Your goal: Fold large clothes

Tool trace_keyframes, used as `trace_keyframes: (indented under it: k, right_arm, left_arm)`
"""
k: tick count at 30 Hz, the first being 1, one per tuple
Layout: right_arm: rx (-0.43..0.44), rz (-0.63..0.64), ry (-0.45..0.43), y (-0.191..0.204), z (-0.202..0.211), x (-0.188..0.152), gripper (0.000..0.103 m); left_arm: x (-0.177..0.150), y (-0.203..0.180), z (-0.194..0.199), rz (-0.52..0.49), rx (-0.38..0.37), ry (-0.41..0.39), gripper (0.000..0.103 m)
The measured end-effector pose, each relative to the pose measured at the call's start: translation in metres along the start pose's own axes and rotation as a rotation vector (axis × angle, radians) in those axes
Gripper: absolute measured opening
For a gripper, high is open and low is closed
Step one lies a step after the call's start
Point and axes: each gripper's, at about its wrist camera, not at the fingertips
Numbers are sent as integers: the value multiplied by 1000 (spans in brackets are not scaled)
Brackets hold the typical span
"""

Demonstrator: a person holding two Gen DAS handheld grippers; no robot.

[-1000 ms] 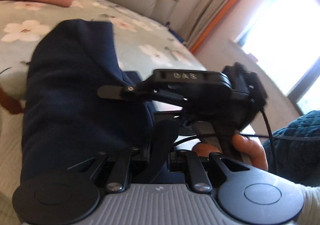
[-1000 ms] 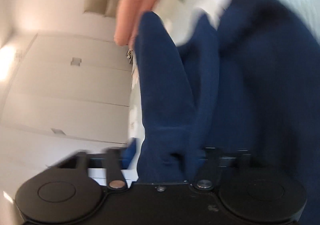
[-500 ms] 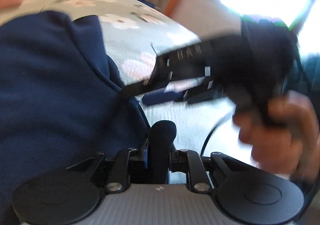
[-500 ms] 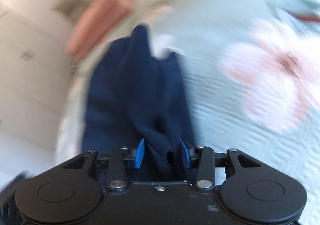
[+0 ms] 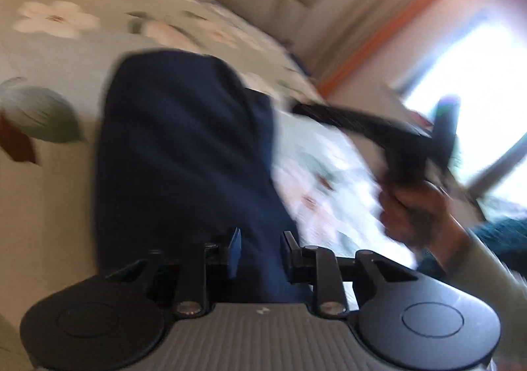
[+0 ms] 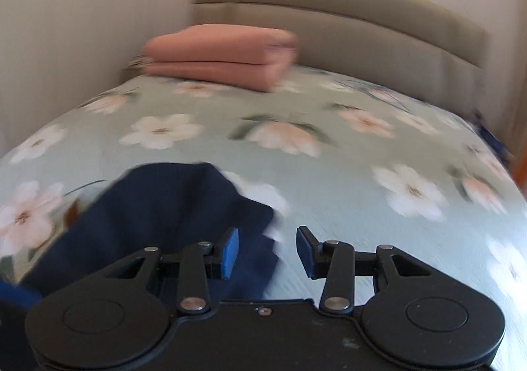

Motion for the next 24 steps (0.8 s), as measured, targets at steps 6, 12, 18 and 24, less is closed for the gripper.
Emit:
trace_keyframes:
  k: [6,12,18,24]
  right_arm:
    - [98,258,40,52,-59,-17,5]
    - [-153,195,211,13,-150,-58,5]
    - [-198,193,189,10,-130,-50,0]
    - [-186,137,63,32,-14,-31,6]
  left_arm:
    - [-25,26,12,125,7,-46,5]
    - [-41,3,-39,-215,65,47,3]
    - [-33,11,-22,-140,43,52,3]
    - [-14,18,42,35,-35,1,5]
Point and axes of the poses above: each gripper's, at about its wrist camera, not at the fingertips, and z roughly against the way its jaws point, y to its left, x to its top, and after that the axes turned 10 degrees about -y, right-handed
